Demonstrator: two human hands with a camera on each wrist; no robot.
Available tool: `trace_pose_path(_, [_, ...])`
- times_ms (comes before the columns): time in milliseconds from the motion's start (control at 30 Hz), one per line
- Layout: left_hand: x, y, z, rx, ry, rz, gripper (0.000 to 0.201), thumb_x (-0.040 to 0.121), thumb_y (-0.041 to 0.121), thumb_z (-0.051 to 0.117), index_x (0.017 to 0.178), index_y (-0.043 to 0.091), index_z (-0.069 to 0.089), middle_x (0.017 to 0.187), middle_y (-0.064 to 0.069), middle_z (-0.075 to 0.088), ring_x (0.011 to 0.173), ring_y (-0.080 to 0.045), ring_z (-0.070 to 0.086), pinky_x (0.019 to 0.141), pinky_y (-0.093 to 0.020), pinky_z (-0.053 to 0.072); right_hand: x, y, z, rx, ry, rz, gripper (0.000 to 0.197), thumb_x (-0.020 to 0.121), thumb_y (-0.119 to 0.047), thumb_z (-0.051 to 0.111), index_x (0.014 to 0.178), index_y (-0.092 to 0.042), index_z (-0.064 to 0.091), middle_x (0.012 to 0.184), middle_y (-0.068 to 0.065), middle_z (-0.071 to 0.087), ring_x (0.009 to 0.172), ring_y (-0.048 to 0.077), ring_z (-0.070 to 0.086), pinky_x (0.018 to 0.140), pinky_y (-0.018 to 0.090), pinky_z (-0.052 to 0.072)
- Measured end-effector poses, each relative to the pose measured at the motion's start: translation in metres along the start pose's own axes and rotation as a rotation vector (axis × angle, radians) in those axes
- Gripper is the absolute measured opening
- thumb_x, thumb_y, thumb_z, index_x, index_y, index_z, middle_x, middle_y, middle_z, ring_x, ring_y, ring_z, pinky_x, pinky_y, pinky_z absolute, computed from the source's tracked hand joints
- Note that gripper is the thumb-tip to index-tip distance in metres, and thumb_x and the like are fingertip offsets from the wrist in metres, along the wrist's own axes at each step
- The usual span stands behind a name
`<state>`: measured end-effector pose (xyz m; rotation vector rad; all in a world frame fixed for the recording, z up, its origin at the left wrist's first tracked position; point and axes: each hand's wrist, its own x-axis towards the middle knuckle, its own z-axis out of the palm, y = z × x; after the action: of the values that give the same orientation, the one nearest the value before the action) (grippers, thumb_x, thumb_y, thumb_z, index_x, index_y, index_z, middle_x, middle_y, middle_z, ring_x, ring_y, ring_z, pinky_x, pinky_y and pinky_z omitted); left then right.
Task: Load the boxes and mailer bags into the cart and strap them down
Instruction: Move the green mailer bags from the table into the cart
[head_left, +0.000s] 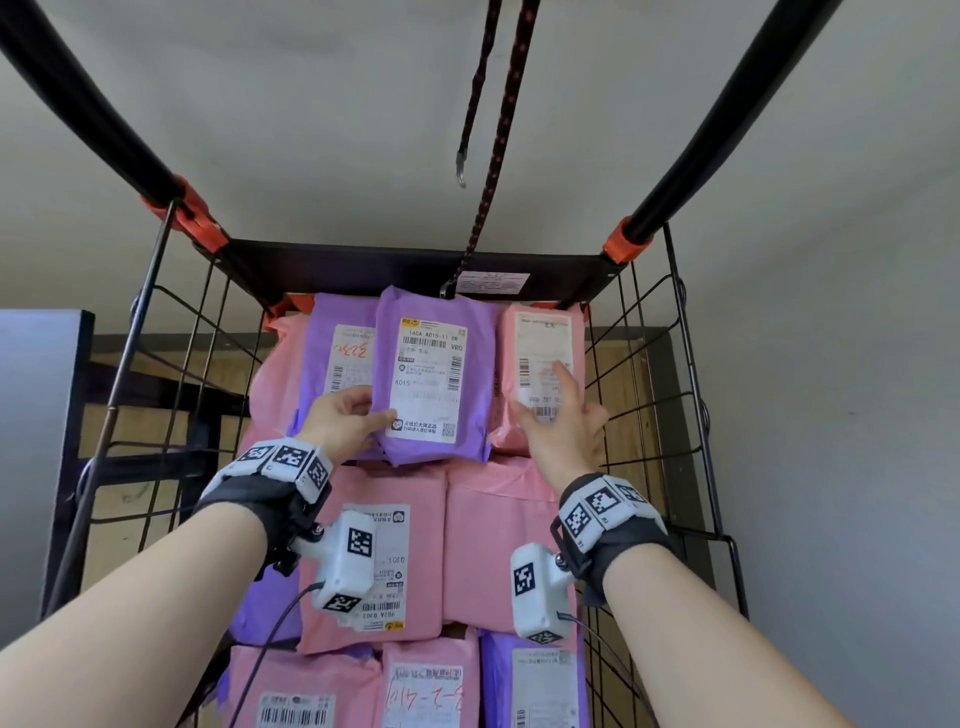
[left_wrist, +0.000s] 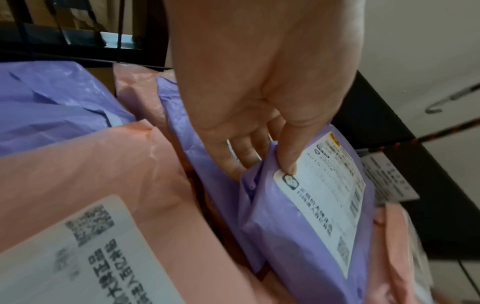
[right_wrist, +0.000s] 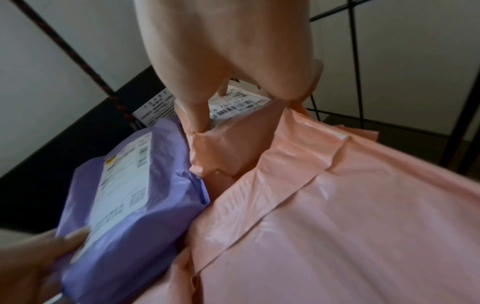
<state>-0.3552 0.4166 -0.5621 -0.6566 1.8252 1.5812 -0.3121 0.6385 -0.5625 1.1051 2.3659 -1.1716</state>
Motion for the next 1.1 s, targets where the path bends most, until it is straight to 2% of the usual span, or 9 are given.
trace_pose_path(67, [0.002, 0.003, 0.004, 0.122, 0.053, 0.055, 0.016, 0.083, -0.004, 0.064, 0.092, 0.009, 0.065, 0.099, -0.013, 0.069, 0.072, -0.015, 0.068, 0.076, -0.033, 0.058, -0.003, -0.003, -0.001, -0.106, 0.034, -0.049, 0.072, 0.076, -0.052, 0.067, 0.135, -0.055, 0.027, 0.127, 0.005, 0.025, 0.115, 0.03, 0.037, 0.109, 0.047, 0.027])
trace_pose_path(133, [0.006, 0.003, 0.013, 0.253, 0.057, 0.086, 0.023, 0.079, -0.001, 0.069, 0.101, 0.005, 0.065, 0.107, -0.013, 0.068, 0.091, -0.025, 0.066, 0.088, -0.037, 0.052, -0.005, -0.006, -0.004, -0.205, 0.052, -0.091, 0.074, 0.077, -0.052, 0.068, 0.138, -0.052, 0.026, 0.127, 0.006, 0.026, 0.116, 0.029, 0.033, 0.107, 0.043, 0.023])
trace_pose_path(200, [0.01, 0.0, 0.022, 0.388, 0.077, 0.096, 0.029, 0.077, 0.003, 0.073, 0.105, 0.004, 0.066, 0.106, -0.012, 0.069, 0.097, -0.027, 0.065, 0.087, -0.034, 0.051, -0.006, -0.006, -0.007, -0.249, 0.032, -0.104, 0.077, 0.076, -0.055, 0.067, 0.139, -0.052, 0.023, 0.125, 0.007, 0.027, 0.115, 0.029, 0.032, 0.105, 0.043, 0.023])
trace_pose_path(400, [0.01, -0.005, 0.028, 0.478, 0.139, 0.125, 0.022, 0.082, 0.005, 0.067, 0.104, 0.001, 0.066, 0.093, -0.005, 0.065, 0.084, -0.021, 0.058, 0.074, -0.026, 0.042, -0.015, -0.001, -0.009, -0.28, -0.071, -0.154, 0.069, 0.083, -0.059, 0.056, 0.14, -0.054, 0.017, 0.125, 0.006, 0.029, 0.116, 0.028, 0.034, 0.109, 0.045, 0.025])
trace_pose_path(567, [0.007, -0.009, 0.007, 0.454, 0.277, 0.191, 0.022, 0.084, 0.01, 0.062, 0.105, 0.005, 0.064, 0.1, -0.015, 0.069, 0.094, -0.034, 0.063, 0.084, -0.039, 0.051, -0.018, 0.002, 0.003, -0.197, -0.084, -0.25, 0.07, 0.086, -0.048, 0.059, 0.143, -0.049, 0.02, 0.14, 0.003, 0.025, 0.129, 0.025, 0.028, 0.11, 0.041, 0.025])
trace_pose_path(667, [0.002, -0.01, 0.01, 0.547, 0.287, 0.18, 0.037, 0.084, 0.017, 0.065, 0.118, 0.008, 0.055, 0.106, -0.012, 0.066, 0.097, -0.033, 0.061, 0.08, -0.034, 0.048, -0.018, 0.004, 0.008, -0.094, -0.08, -0.251, 0.07, 0.086, -0.044, 0.06, 0.144, -0.048, 0.02, 0.149, -0.002, 0.011, 0.137, 0.025, 0.023, 0.113, 0.044, 0.03])
trace_pose_path(800, [-0.007, -0.009, 0.014, 0.472, 0.294, 0.155, 0.056, 0.084, 0.022, 0.066, 0.133, 0.014, 0.042, 0.12, -0.01, 0.061, 0.103, -0.031, 0.061, 0.088, -0.04, 0.05, -0.023, 0.004, 0.0, -0.104, -0.067, -0.281, 0.067, 0.089, -0.041, 0.058, 0.145, -0.042, 0.023, 0.154, -0.005, 0.002, 0.141, 0.023, 0.02, 0.107, 0.034, 0.03])
trace_pose_path(967, [-0.032, -0.005, 0.007, 0.565, 0.345, 0.106, 0.064, 0.085, 0.024, 0.065, 0.14, 0.012, 0.035, 0.131, -0.012, 0.054, 0.115, -0.031, 0.055, 0.095, -0.037, 0.043, -0.041, -0.001, -0.021, -0.138, -0.04, -0.254, 0.058, 0.091, -0.03, 0.057, 0.143, -0.031, 0.032, 0.153, 0.001, 0.012, 0.141, 0.022, 0.02, 0.112, 0.032, 0.024])
trace_pose_path(1100, [-0.067, 0.002, -0.003, 0.683, 0.296, 0.057, 0.049, 0.089, 0.017, 0.056, 0.135, 0.011, 0.043, 0.13, -0.015, 0.055, 0.119, -0.032, 0.053, 0.096, -0.035, 0.041, -0.067, -0.013, -0.037, -0.269, -0.105, -0.264, 0.041, 0.096, -0.029, 0.05, 0.133, -0.015, 0.047, 0.137, 0.007, 0.042, 0.121, 0.021, 0.045, 0.093, 0.025, 0.034])
